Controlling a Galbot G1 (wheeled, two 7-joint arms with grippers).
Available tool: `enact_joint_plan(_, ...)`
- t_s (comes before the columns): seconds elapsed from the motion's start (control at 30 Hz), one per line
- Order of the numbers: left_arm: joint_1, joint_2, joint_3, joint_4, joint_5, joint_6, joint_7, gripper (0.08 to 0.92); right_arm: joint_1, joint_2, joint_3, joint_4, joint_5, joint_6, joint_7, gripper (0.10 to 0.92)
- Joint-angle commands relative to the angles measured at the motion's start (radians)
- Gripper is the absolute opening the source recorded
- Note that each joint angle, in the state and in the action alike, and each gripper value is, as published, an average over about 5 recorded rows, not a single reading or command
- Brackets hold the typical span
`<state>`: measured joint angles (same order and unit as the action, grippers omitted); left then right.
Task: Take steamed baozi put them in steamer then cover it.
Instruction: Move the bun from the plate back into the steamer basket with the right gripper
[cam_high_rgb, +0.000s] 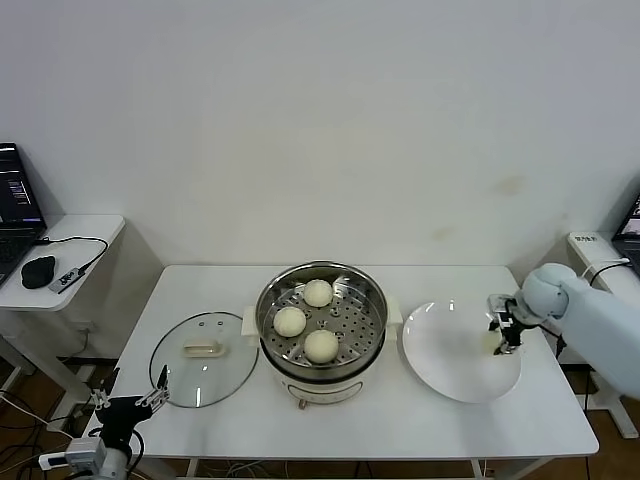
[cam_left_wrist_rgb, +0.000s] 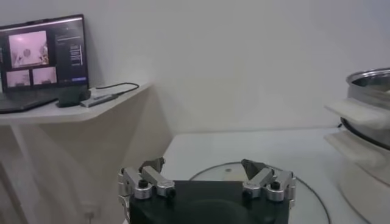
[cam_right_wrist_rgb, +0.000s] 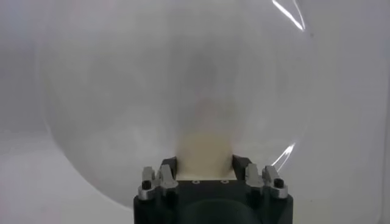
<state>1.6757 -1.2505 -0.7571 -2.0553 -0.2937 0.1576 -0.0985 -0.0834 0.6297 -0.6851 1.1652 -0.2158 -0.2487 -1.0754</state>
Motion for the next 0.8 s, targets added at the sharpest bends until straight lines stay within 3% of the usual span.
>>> enact_joint_plan(0.03, 0.000, 0.000, 0.002, -0.002, 0.002, 0.002, 0.000, 0.823, 0.332, -0.081, -0.270, 0.174, 0.196, -0.052, -0.030, 0.577)
enact_joint_plan(0.4, -0.008, -0.005, 0.026, -0.001, 0.012, 0.004, 0.000, 0.823, 0.827, 0.085, -0.609, 0.332, 0.573, -0.204, 0.047, 0.585)
enact_joint_plan(0.8, -0.005, -0.010, 0.026, -0.014, 0.014, 0.005, 0.000, 0.823, 0.762, 0.322, -0.637, 0.372, 0.817, -0.372, 0.235, 0.594)
